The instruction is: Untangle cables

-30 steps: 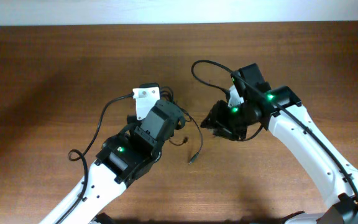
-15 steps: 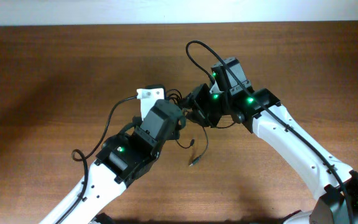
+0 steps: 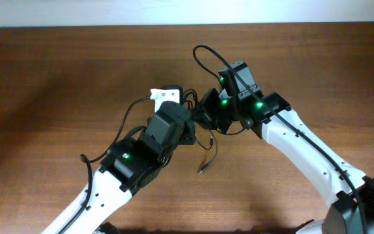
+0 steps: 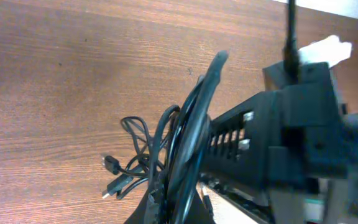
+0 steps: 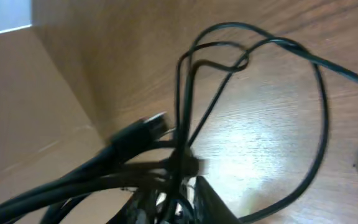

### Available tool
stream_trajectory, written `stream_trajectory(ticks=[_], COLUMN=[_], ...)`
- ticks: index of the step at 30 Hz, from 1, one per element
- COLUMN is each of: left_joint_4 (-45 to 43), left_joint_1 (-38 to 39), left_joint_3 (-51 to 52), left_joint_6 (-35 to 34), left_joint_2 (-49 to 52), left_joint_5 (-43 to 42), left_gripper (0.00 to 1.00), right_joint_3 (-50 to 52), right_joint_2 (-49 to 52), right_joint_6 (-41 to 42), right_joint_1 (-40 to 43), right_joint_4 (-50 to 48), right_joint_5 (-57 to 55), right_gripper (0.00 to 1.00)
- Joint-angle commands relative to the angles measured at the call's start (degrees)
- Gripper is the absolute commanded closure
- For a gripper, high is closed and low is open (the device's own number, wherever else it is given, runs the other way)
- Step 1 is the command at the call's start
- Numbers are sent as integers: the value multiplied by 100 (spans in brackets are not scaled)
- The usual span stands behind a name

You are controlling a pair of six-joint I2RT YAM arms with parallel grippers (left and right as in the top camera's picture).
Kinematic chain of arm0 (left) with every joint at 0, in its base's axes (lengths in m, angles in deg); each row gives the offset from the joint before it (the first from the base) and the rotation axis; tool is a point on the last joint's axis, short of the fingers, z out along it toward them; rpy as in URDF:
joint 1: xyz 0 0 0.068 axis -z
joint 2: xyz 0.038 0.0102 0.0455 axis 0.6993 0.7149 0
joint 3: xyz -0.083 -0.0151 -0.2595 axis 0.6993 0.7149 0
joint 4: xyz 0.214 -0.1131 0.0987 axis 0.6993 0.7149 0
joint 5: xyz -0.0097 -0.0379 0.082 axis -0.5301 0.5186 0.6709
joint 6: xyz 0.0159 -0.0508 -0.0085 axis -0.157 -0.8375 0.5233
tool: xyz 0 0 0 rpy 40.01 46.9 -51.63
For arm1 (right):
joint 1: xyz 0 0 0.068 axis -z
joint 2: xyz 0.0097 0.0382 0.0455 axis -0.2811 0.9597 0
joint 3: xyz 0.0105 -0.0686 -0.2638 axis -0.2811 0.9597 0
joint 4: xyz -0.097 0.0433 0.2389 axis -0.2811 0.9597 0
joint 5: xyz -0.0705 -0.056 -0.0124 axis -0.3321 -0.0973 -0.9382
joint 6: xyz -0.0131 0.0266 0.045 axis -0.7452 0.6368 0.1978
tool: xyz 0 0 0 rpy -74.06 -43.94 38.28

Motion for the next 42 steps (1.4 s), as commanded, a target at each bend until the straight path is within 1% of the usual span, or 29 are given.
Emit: stream_trajectory(ticks=[1, 3, 5, 6, 7, 8, 9, 10, 11, 13, 16, 18, 19, 20, 21, 22, 24, 25, 26, 28, 30, 32, 33, 34, 38, 40, 42], left_joint_4=[-120, -94, 72, 271, 426, 474, 490, 450, 393, 317, 313, 286, 251, 245, 249, 249, 249, 249, 249, 247, 249, 208, 205, 203, 203, 114, -101], left_joint_1=[-9, -9, -9, -9, -9, -9, -9, -9, -9, -9, -9, -9, -9, -9, -9, -9, -9, -9, -9, -9, -9, -9, -9, -9, -9, -9, -9], left_joint_3=[-90, -90, -90, -90, -90, -90, -90, -90, -90, -90, -90, -90, -90, -90, -90, -90, -90, -90, -90, -90, -90, -90, -90, -90, -90, -90, -90], left_joint_6=[-122, -114, -94, -94, -96, -96, -96, -98, -98, -98, -98, -98, -101, -101, -101, -98, -101, -101, -101, -122, -197, -293, -291, -289, -199, 63, 127], left_joint_2=[-94, -94, -94, -94, -92, -92, -94, -92, -92, -92, -92, -92, -92, -92, -92, -92, -92, -92, -92, -92, -92, -94, -105, -160, -380, -468, -487], left_joint_5=[-98, -44, 354, 767, 1091, 1281, 1443, 1491, 1488, 1493, 1786, 1794, 1790, 1790, 1790, 1794, 1794, 1792, 1790, 1768, 1722, 1447, 1241, 955, 791, 575, 315], left_gripper=[100, 100, 100, 100, 100, 100, 100, 100, 100, 100, 100, 100, 100, 100, 100, 100, 100, 100, 100, 100, 100, 100, 100, 100, 100, 100, 100], right_joint_3=[-46, -46, -48, -48, -48, -48, -48, -48, -48, -48, -48, -48, -48, -48, -48, -48, -48, -48, -48, -48, -48, -48, -46, -46, -46, -46, -46], right_joint_2=[289, 291, 223, 107, -105, -227, -435, -682, -837, -933, -931, -931, -931, -931, -931, -931, -929, -929, -925, -918, -920, -918, -918, -914, -890, -800, -621], right_joint_6=[52, -96, -595, -890, -1379, -1692, -2221, -2793, -3217, -3552, -4181, -4970, -5097, -5093, -5093, -5090, -5073, -5047, -4846, -4070, -3974, -3932, -3593, -2949, -800, -306, -267], right_joint_1=[-83, -63, 76, 254, 529, 680, 933, 1185, 1259, 1228, 1209, 1209, 1209, 1209, 1209, 1209, 1209, 1209, 1209, 1209, 1193, 1091, 1091, 1091, 1067, 850, 584], right_joint_4=[35, 149, 188, 293, 566, 800, 1235, 1823, 2177, 2503, 3062, 3222, 3257, 3206, 3141, 3123, 3132, 3099, 3036, 2881, 2802, 2693, 2667, 2562, 2256, 1934, 1429], right_joint_5=[208, 234, 542, 776, 970, 1036, 1115, 1222, 1257, 1259, 1303, 1436, 1432, 1432, 1362, 1169, 750, 710, 682, 442, 505, 503, 498, 498, 529, 610, 610], right_gripper=[96, 96, 96, 96, 96, 96, 96, 96, 96, 96, 96, 96, 89, 75, 67, 53, 37, 35, 34, 33, 33, 26, 24, 25, 48, 50, 50])
